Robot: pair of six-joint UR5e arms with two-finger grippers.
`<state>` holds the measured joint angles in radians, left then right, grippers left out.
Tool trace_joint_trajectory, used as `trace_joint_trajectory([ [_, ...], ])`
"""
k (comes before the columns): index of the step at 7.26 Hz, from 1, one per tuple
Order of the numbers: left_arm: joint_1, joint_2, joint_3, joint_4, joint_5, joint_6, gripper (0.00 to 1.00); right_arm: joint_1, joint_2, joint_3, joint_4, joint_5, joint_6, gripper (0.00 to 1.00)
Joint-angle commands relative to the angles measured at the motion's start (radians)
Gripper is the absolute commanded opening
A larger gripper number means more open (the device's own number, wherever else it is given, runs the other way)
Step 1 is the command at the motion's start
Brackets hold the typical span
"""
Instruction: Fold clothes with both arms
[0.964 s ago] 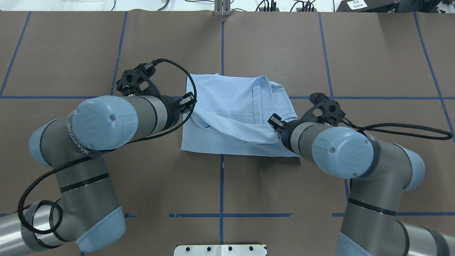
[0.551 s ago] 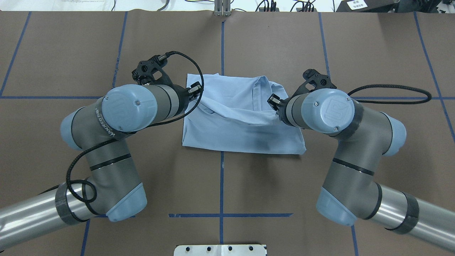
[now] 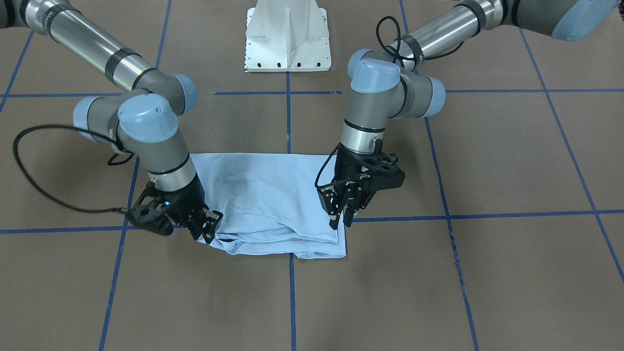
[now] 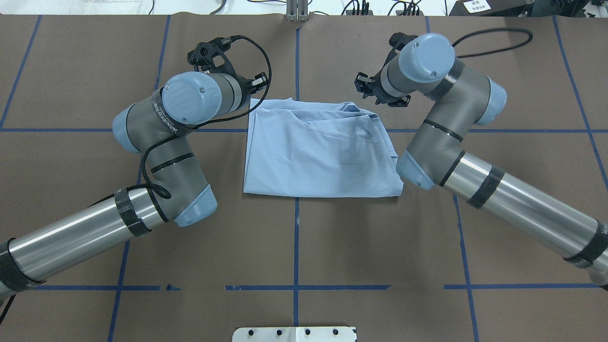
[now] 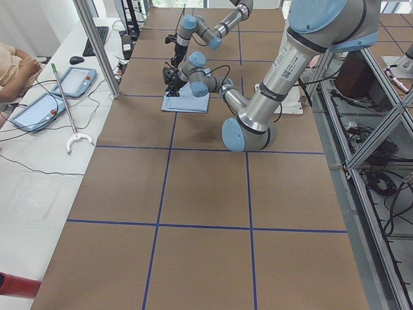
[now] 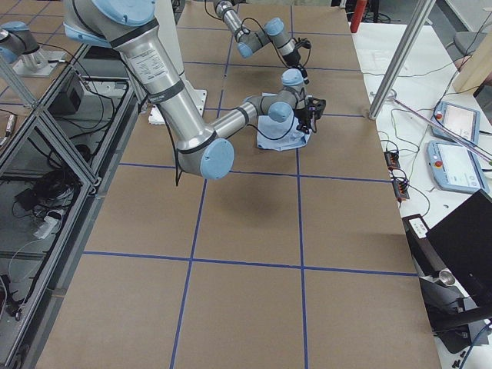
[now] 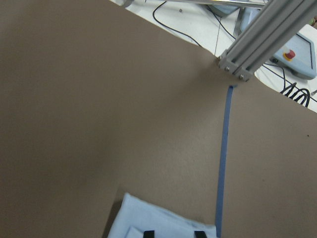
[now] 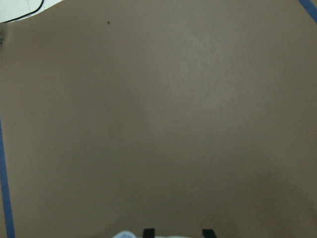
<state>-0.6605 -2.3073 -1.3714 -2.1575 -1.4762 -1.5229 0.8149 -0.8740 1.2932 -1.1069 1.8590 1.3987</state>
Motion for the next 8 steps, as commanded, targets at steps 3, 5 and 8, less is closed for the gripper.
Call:
trace_joint_trajectory([
  [3,-0.025,0.084,-0.108,-0.001,-0.051,0.204,1.0,0.119,-0.08,0.027,0.007,0.175,-0.14,1.0],
  [5,-0.13,0.26,-0.278,0.001,-0.264,0.443,1.0,0.229,-0.254,0.109,0.006,0.266,-0.396,1.0],
  [8,-0.408,0.387,-0.382,0.171,-0.536,0.907,1.0,0.569,-0.411,0.124,-0.074,0.523,-0.854,1.0],
])
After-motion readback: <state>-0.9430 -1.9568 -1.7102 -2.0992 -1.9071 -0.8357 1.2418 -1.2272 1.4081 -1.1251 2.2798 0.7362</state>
